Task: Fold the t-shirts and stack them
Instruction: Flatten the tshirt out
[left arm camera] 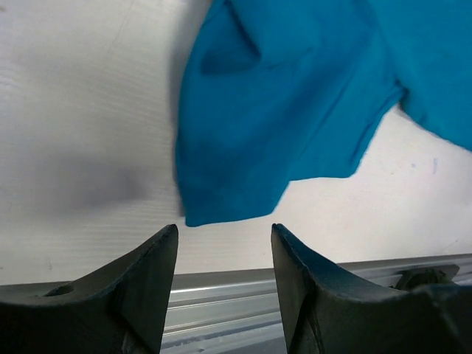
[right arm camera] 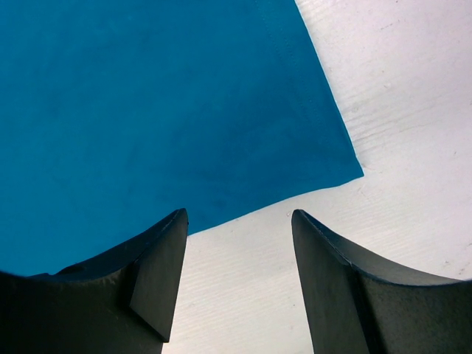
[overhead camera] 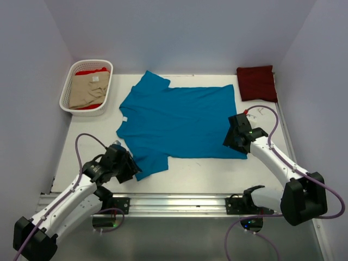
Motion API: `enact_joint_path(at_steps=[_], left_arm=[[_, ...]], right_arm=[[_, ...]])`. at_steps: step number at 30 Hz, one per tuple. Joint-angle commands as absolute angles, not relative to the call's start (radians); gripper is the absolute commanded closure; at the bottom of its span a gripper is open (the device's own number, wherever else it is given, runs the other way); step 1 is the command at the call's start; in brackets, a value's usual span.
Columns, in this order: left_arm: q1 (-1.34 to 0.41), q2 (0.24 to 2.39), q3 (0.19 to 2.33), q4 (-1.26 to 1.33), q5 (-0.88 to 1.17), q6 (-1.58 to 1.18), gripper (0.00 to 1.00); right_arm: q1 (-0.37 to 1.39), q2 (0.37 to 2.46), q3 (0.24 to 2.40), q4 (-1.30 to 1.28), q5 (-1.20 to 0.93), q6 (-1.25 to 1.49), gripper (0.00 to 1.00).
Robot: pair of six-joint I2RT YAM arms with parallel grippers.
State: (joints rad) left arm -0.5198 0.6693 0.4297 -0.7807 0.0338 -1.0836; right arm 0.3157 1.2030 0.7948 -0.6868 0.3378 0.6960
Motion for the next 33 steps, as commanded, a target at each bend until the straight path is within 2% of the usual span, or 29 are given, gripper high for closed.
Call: enact_joint_path(at_steps=[1,10,15,22,28,33], left_arm=[[-0.528,0.722,0.399,-0.739,0.046,-1.134,0.43],[-0.535,0.842,0.426,-0.686,0.040,-1.118,0.44],[-0.545,0.851,0.410,-0.654,0.067,-1.137,0.48],[-0.557,0.914,0.417,-0.624,0.089,-1.112,0.71],[-0.560,0.933,0.430,-0.641,0.077,-1.085,0.70],[-0.561,0.887,0.454,-0.705,0.061,-1.080,0.60]], right_arm=[[0.318,1.183,0.792,-0.673,0.330,0.704,0.37],[0.318,1.160,0.790,-0.683,0.354,0.710,0.37],[0.316,1.167,0.788,-0.686,0.365,0.715,0.37],[0.313,1.178,0.785,-0.687,0.367,0.733,0.39],[0.304,1.166,0.779,-0.690,0.371,0.730,0.39],[0.299,1.170,0.778,-0.690,0.371,0.721,0.39]])
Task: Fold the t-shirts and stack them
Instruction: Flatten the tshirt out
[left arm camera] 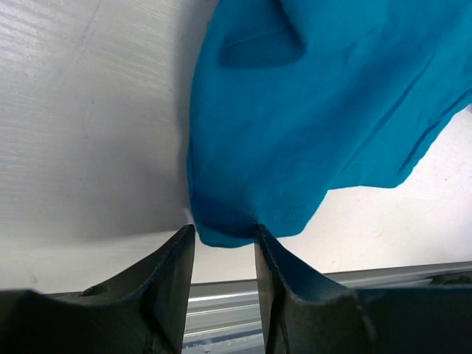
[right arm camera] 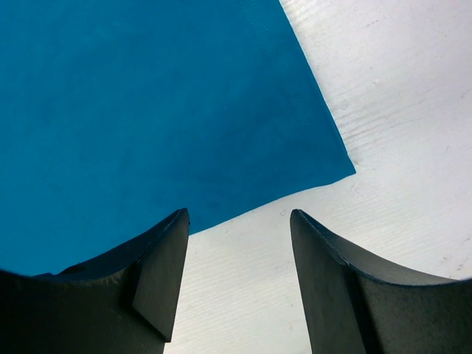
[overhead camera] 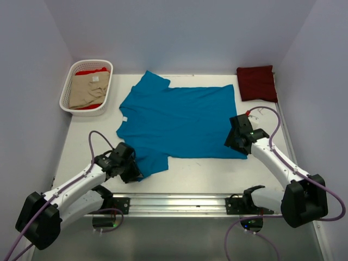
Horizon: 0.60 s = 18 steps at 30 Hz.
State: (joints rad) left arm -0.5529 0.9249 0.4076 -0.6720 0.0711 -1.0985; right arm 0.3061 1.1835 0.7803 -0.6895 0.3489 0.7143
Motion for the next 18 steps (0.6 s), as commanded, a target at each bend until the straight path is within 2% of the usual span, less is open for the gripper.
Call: enact_joint_path(at_steps=[1,7,18], left_arm=[[-0.563,0.874,0.465,-0.721,0.055,-1.080,0.57],[-0.563,0.836,0.454,-0.767,0.051,-1.088,0.51],[-0.569,0.902,0.425,-0.739,0.095,-1.071,0.51]], right_arm=[[0.298,1.172,0.778,-0.689,0.371,0.721,0.39],[0.298,1.181,0.767,-0.675,0.356,0.723,0.39],[0.288,1.177,0.762,-0.675,0.351,0.715,0.39]])
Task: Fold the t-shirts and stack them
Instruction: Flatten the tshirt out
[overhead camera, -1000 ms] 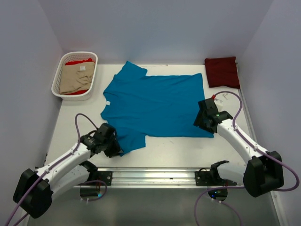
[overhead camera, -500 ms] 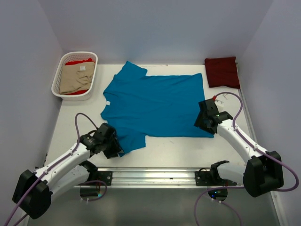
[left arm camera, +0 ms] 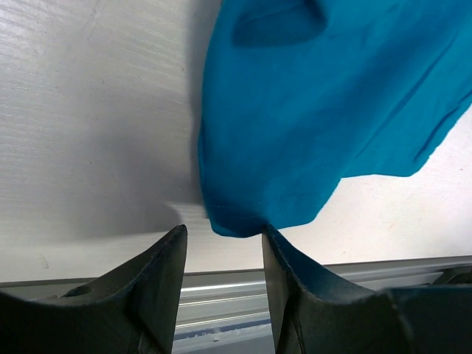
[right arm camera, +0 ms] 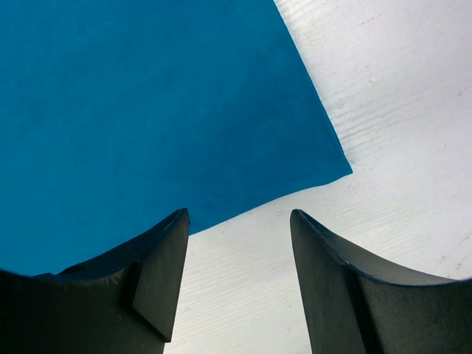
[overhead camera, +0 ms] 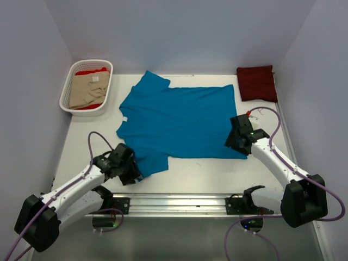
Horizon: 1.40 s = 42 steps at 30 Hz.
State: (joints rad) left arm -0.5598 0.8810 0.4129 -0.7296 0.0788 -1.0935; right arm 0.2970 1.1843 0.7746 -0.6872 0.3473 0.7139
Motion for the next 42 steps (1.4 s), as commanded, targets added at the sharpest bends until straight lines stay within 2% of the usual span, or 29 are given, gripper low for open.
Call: enact_joint_path(at_steps=[1,8,16,17,18,21,27,30,35,37,39,42], left_arm=[[-0.569,0.910,0.425,-0.738,0.095,-1.071,0.51],[-0.571,1.011,0.420,-0.695,0.083,-1.068,0.50],[-0.571,1.011,0.393,-0.649,0.051,-1.075,0.52],[-0.571,1.011,0.390,-0.644,0.049,-1.077,0.55],[-0.569,1.009,0.381,-0.638,0.048,-1.077,0.63],[-0.571,1.002,0.371,-0.624,0.035,-1.077,0.79],[-0.569,1.002,0.373,-0.612,0.011,-1.068,0.83],[-0.571,0.996,0.377,-0.611,0.008,-1.058,1.00],[-0.571,0.928,0.442,-0.675,-0.041,-1.023,1.00],[-0.572,0.896,0.509,-0.733,-0.064,-0.993,1.00],[-0.572,0.855,0.592,-0.773,-0.103,-0.970,1.00],[-0.572,0.818,0.685,-0.822,-0.138,-0.920,1.00]], right_arm=[[0.288,1.177,0.761,-0.675,0.350,0.715,0.39],[0.279,1.161,0.750,-0.669,0.336,0.710,0.39],[0.270,1.147,0.752,-0.669,0.325,0.696,0.39],[0.268,1.147,0.752,-0.669,0.324,0.696,0.39],[0.268,1.146,0.750,-0.669,0.324,0.696,0.39],[0.267,1.146,0.747,-0.669,0.319,0.692,0.39],[0.264,1.137,0.744,-0.666,0.311,0.686,0.40],[0.261,1.134,0.745,-0.667,0.311,0.684,0.40],[0.261,1.135,0.750,-0.690,0.334,0.710,0.39],[0.261,1.134,0.756,-0.710,0.366,0.745,0.36],[0.258,1.138,0.762,-0.741,0.419,0.778,0.20],[0.249,1.135,0.759,-0.770,0.462,0.848,0.14]])
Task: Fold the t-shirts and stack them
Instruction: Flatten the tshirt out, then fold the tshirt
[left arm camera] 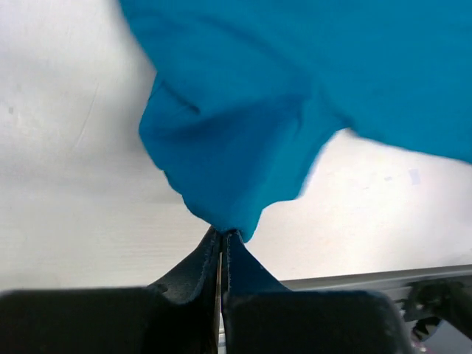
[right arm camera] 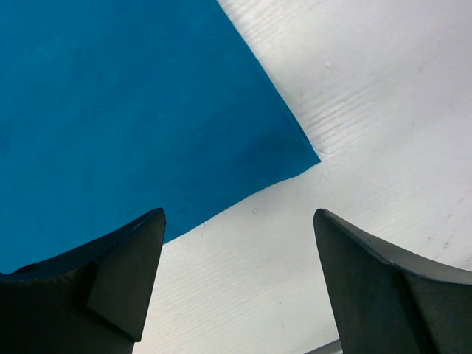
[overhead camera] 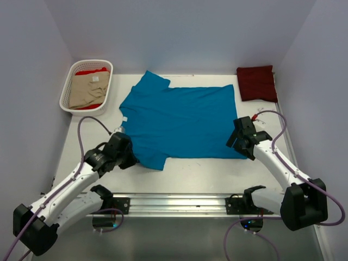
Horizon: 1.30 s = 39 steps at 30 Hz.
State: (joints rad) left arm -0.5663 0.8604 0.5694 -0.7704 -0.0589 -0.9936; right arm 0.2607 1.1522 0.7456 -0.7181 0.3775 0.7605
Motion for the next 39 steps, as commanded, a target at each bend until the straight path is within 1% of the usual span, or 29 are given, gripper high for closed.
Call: enact_joint_path(at_steps=[1,10,14,19,27,31,33,39], left_arm=[[-0.571,0.810,0.701,-0.834,-0.143,-0.902,1.00],[-0.572,0.759,0.733,-0.828,-0.152,-0.819,1.00],[-0.571,0.745,0.730,-0.805,-0.156,-0.801,1.00],[-0.572,0.764,0.729,-0.778,-0.138,-0.788,1.00],[-0.571,0.776,0.713,-0.750,-0.123,-0.796,1.00],[-0.572,0.772,0.716,-0.759,-0.121,-0.802,1.00],[-0.572,0.772,0.719,-0.773,-0.127,-0.804,1.00],[-0.571,0.759,0.723,-0.796,-0.143,-0.815,1.00]], right_arm=[[0.236,1.128,0.753,-0.772,0.465,0.891,0.14],[0.180,0.976,0.646,-0.770,0.442,1.149,0.17],[0.178,0.905,0.577,-0.767,0.423,1.242,0.22],[0.175,0.859,0.493,-0.767,0.455,1.330,0.27],[0.175,0.931,0.474,-0.721,0.524,1.353,0.33],[0.172,1.015,0.472,-0.652,0.551,1.345,0.40],[0.172,1.041,0.477,-0.632,0.567,1.342,0.42],[0.169,1.123,0.483,-0.551,0.588,1.301,0.44]])
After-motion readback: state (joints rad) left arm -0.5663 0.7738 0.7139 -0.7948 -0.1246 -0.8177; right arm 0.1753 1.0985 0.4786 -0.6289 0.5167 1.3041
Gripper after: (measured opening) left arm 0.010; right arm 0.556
